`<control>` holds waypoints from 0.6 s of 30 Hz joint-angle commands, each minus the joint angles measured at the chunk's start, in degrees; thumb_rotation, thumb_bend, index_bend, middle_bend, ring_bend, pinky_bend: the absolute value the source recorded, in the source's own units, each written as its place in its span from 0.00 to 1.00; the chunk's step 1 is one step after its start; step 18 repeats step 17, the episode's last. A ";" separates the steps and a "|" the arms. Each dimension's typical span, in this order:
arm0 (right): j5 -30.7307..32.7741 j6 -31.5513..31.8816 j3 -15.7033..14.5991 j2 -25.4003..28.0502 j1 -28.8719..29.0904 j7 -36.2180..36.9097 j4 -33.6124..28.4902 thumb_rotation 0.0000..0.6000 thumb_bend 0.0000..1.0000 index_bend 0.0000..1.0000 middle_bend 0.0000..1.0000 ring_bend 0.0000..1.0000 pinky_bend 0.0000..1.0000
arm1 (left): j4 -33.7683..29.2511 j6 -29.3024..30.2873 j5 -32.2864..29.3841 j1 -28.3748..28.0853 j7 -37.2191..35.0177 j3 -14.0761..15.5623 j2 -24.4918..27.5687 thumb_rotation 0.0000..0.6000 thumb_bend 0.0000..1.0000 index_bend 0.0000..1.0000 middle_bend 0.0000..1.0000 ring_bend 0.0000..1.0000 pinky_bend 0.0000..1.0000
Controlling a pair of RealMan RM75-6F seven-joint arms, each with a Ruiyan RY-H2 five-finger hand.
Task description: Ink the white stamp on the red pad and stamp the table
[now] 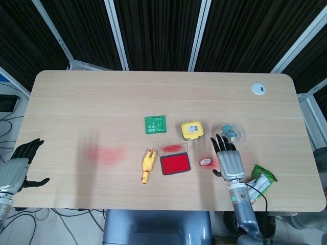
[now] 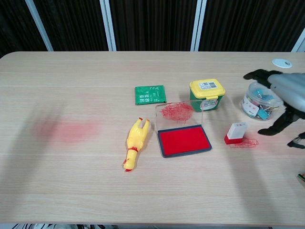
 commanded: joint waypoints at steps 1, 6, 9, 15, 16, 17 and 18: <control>-6.17 3.87 -3.32 6.82 -3.37 3.89 -3.87 1.00 0.13 0.00 0.00 0.00 0.20 | 0.13 0.42 0.30 0.16 0.37 0.08 -0.11 1.00 0.00 0.00 0.00 0.00 0.00; -12.08 8.77 -6.79 13.41 -7.67 8.93 -4.67 1.00 0.12 0.00 0.00 0.00 0.19 | 0.54 1.51 1.13 0.56 1.27 0.27 -0.40 1.00 0.00 0.00 0.00 0.00 0.00; -14.32 11.05 -8.42 15.93 -10.04 12.35 -4.17 1.00 0.12 0.00 0.00 0.00 0.19 | 0.79 2.17 1.69 0.79 1.88 0.40 -0.66 1.00 0.00 0.00 0.00 0.00 0.00; -18.15 14.78 -10.78 19.56 -14.10 18.77 -2.62 1.00 0.12 0.00 0.00 0.00 0.19 | 1.25 3.57 2.77 1.31 2.99 0.62 -1.24 1.00 0.00 0.00 0.00 0.00 0.00; -18.52 15.30 -10.94 19.88 -14.75 19.97 -2.21 1.00 0.12 0.00 0.00 0.00 0.19 | 1.30 3.79 2.92 1.40 3.19 0.66 -1.33 1.00 0.00 0.00 0.00 0.00 0.00; -18.64 15.42 -10.98 20.00 -15.07 20.70 -2.02 1.00 0.12 0.00 0.00 0.00 0.19 | 1.35 3.93 3.00 1.46 3.30 0.68 -1.40 1.00 0.00 0.00 0.00 0.00 0.00; -18.64 15.42 -10.98 20.00 -15.07 20.70 -2.02 1.00 0.12 0.00 0.00 0.00 0.19 | 1.35 3.93 3.00 1.46 3.30 0.68 -1.40 1.00 0.00 0.00 0.00 0.00 0.00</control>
